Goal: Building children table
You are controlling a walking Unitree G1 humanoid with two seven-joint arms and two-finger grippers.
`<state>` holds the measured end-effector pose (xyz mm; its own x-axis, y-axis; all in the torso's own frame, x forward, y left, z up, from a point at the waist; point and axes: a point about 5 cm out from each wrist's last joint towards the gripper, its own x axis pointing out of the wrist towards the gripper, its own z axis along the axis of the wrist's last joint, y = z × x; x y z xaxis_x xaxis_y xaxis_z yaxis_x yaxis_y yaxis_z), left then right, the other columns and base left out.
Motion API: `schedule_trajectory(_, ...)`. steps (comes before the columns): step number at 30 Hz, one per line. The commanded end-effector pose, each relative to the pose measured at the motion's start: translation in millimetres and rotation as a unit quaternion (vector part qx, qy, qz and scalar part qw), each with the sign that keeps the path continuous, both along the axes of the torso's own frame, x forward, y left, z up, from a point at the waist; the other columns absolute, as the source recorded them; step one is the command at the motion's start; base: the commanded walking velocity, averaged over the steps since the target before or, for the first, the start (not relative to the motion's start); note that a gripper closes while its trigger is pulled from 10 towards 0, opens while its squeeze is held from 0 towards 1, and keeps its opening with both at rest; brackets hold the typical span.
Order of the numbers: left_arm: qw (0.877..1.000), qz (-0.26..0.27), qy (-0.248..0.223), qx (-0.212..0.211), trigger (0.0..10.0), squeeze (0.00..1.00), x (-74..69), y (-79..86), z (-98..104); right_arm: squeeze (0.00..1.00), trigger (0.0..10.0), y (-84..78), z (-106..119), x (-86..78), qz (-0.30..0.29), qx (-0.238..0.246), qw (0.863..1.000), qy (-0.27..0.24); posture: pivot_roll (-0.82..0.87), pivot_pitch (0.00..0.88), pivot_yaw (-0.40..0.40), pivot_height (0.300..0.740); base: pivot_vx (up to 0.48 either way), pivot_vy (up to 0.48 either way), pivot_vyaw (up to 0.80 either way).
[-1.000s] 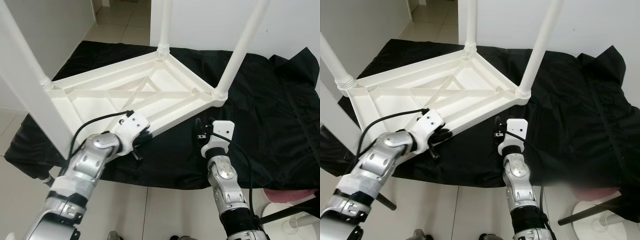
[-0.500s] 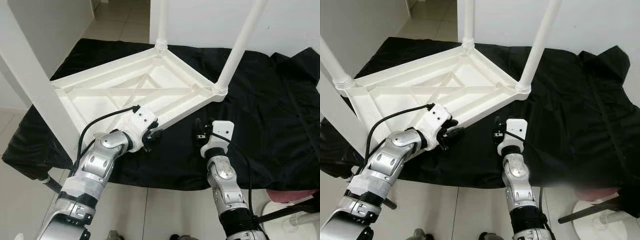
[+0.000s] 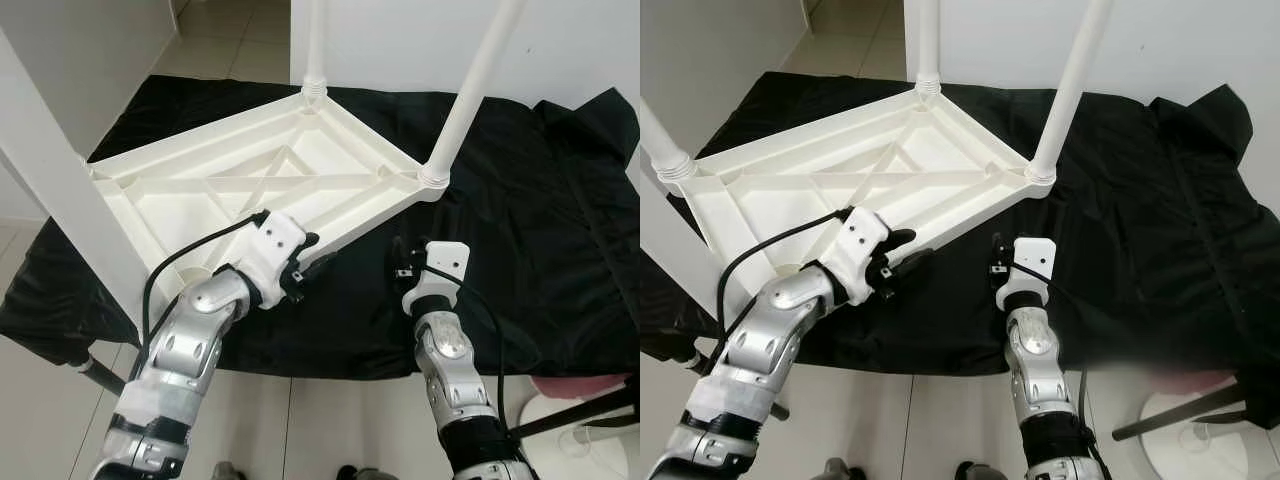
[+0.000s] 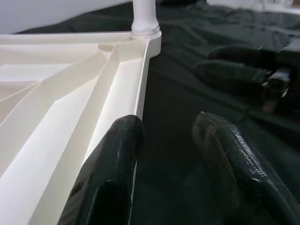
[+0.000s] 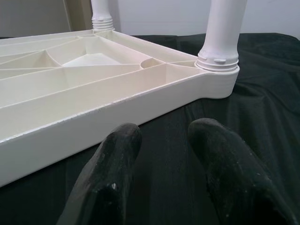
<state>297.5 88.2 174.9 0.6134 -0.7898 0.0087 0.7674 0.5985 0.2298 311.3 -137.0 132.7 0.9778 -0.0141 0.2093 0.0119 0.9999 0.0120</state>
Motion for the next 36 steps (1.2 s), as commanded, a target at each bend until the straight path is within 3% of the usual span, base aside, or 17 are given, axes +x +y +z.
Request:
schedule_trajectory(1,0.998,0.055,-0.018,-0.018,10.0,0.00,-2.6,8.0,4.7,0.00,10.0,0.2,-2.9,-1.4,0.002,-0.005,1.000,0.003,0.01,0.114,-0.039,0.740,0.000,0.000,0.00)
schedule_trajectory(3,0.998,0.055,-0.018,-0.018,10.0,0.00,-2.6,8.0,4.7,0.00,10.0,0.2,-2.9,-1.4,0.002,-0.005,1.000,0.003,0.01,0.114,-0.039,0.740,0.000,0.000,0.00)
schedule_trajectory(7,0.996,0.086,-0.026,-0.025,10.0,0.00,-17.4,29.6,5.3,0.00,10.0,5.2,-4.7,-0.1,0.013,-0.006,1.000,0.006,0.04,0.117,-0.052,0.740,0.000,0.000,0.00)
schedule_trajectory(13,0.993,0.111,-0.011,-0.030,10.0,0.00,-27.0,45.5,2.6,0.00,10.0,8.2,-5.2,1.2,0.021,-0.006,1.000,0.008,0.06,0.120,-0.060,0.740,0.000,0.000,0.00)
schedule_trajectory(16,0.992,0.123,-0.029,-0.012,10.0,0.00,-20.6,59.8,4.5,0.00,10.0,16.6,-4.5,5.3,0.038,-0.002,0.999,0.010,0.09,0.121,-0.083,0.740,0.000,0.000,0.00)
schedule_trajectory(19,0.992,0.123,-0.031,-0.007,10.0,0.00,-16.9,64.0,5.6,0.00,10.0,19.6,-3.7,6.3,0.045,-0.002,0.999,0.009,0.10,0.120,-0.086,0.740,0.000,0.000,0.00)
schedule_trajectory(21,0.991,0.129,-0.035,-0.006,10.0,0.00,-7.7,74.3,10.7,0.00,10.0,22.2,-2.6,7.6,0.052,-0.004,0.999,0.007,0.10,0.120,-0.088,0.740,0.000,0.000,0.00)
schedule_trajectory(28,0.986,0.162,-0.037,0.009,10.0,0.00,4.0,99.3,14.5,0.00,10.0,18.2,-1.4,9.1,0.044,-0.005,0.999,0.004,0.09,0.120,-0.078,0.740,0.000,0.000,0.00)
schedule_trajectory(30,0.986,0.164,-0.037,0.005,10.0,0.00,1.5,101.0,15.4,0.00,10.0,16.9,-2.0,8.4,0.041,-0.004,0.999,0.004,0.08,0.125,-0.068,0.740,0.000,0.000,0.00)
schedule_trajectory(34,0.990,0.138,-0.030,-0.012,10.0,0.00,-18.8,101.3,16.5,0.00,10.0,12.5,-5.2,5.0,0.029,-0.003,1.000,0.007,0.07,0.133,-0.060,0.740,0.000,0.000,0.00)
schedule_trajectory(36,0.990,0.137,-0.030,-0.012,10.0,0.00,-19.9,101.4,16.3,0.00,10.0,12.2,-5.5,4.9,0.029,-0.002,1.000,0.007,0.07,0.133,-0.060,0.740,0.000,0.000,0.00)
